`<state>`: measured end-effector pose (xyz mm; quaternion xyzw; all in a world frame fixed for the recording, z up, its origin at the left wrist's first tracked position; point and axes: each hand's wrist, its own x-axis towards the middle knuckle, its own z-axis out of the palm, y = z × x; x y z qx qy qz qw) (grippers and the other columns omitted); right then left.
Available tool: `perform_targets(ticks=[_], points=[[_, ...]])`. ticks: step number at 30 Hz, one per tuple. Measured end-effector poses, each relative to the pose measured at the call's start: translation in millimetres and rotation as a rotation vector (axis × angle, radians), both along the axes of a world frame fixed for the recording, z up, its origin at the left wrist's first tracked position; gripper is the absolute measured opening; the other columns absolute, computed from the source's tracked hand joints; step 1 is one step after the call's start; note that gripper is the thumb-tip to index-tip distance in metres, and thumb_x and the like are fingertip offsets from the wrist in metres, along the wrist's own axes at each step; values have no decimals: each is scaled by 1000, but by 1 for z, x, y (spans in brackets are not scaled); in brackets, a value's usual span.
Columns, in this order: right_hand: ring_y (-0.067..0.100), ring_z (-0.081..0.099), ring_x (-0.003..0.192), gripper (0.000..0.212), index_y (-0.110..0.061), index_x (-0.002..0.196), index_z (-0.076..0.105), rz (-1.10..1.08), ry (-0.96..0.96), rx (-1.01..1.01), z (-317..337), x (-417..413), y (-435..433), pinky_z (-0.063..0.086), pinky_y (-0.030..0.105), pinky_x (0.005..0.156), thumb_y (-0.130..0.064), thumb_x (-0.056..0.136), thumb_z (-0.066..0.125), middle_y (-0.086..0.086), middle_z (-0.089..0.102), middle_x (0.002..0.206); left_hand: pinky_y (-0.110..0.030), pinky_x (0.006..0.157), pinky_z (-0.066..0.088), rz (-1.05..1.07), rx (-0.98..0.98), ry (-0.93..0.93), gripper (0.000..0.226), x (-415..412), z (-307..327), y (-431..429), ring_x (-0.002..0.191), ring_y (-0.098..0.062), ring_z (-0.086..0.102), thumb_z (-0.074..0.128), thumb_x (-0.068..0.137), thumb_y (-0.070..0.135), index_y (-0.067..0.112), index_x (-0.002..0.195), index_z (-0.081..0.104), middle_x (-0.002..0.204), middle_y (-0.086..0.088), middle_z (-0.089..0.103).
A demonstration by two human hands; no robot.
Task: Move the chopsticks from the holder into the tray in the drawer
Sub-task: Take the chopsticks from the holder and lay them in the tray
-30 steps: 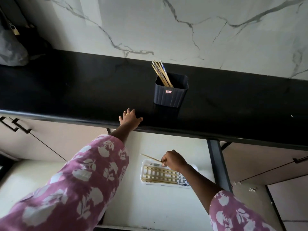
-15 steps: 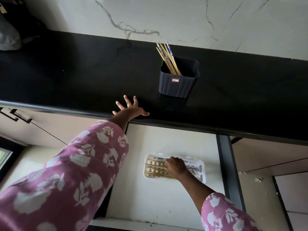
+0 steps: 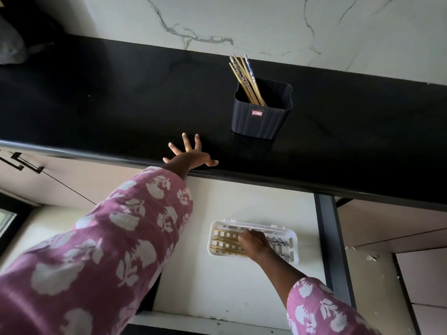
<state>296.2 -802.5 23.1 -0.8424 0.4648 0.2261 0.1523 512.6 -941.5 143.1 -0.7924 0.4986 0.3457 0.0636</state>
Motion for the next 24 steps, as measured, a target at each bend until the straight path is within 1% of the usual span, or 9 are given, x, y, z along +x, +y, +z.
perform_targets(ticks=[4, 7, 9, 11, 12, 15, 19, 22, 24], points=[[35, 60, 109, 27, -2, 100, 65, 32, -40, -30, 1, -2, -3, 49, 39, 84, 4, 86, 42, 19, 65, 111, -72, 103, 1, 4, 5, 1, 102, -1, 1, 0, 136, -50, -25, 54, 79, 66, 38, 145, -17, 154, 1, -30], [31, 63, 100, 29, -2, 96, 66, 71, -102, -87, 13, -5, -10, 52, 34, 76, 9, 79, 46, 15, 67, 103, -73, 103, 0, 4, 13, -4, 100, -2, 2, -2, 136, -51, -24, 52, 79, 67, 38, 146, -17, 155, 0, -28], [25, 67, 79, 17, -5, 79, 68, 148, -212, -214, 32, -8, -18, 51, 24, 60, 6, 66, 64, 10, 68, 80, -72, 103, 0, 6, 19, 2, 100, -1, 2, -2, 136, -51, -24, 51, 78, 68, 37, 146, -15, 155, 0, -27], [18, 63, 54, 24, -12, 59, 66, 237, -353, -349, 53, -11, -29, 47, 17, 43, 4, 45, 79, 1, 63, 57, -72, 103, -1, 0, 21, -1, 98, -1, 4, -1, 136, -52, -23, 49, 79, 69, 36, 147, -14, 156, -1, -24], [18, 62, 51, 26, -13, 59, 67, 258, -419, -413, 63, -12, -37, 48, 18, 42, 4, 45, 80, 0, 63, 56, -71, 104, 0, -5, 23, -2, 98, -1, 5, 0, 135, -52, -22, 49, 80, 69, 35, 147, -13, 156, -3, -23], [25, 64, 55, 18, -7, 69, 71, 300, -623, -643, 93, -10, -69, 52, 26, 46, 6, 58, 77, 6, 67, 62, -71, 105, 0, -6, 29, -1, 98, -1, 7, 1, 135, -52, -23, 50, 80, 68, 36, 147, -14, 156, -2, -25], [28, 67, 61, 17, -1, 76, 73, 277, -809, -928, 138, -6, -121, 57, 29, 59, 12, 65, 72, 11, 69, 68, -71, 104, 0, -4, 33, 9, 97, -2, 9, 2, 137, -50, -22, 50, 81, 67, 37, 147, -14, 156, 0, -24], [25, 70, 64, 16, -1, 79, 74, 197, -842, -1086, 169, -2, -161, 59, 28, 60, 11, 69, 71, 11, 72, 72, -71, 104, 1, 2, 42, 2, 95, -2, 9, 2, 137, -50, -22, 49, 81, 67, 38, 147, -13, 156, 1, -23], [25, 71, 65, 14, 0, 80, 74, 137, -831, -1147, 187, 3, -184, 59, 30, 57, 9, 70, 72, 11, 73, 74, -71, 104, 1, 8, 43, 9, 95, -2, 8, 0, 137, -49, -22, 49, 81, 67, 38, 146, -14, 156, 1, -24]])
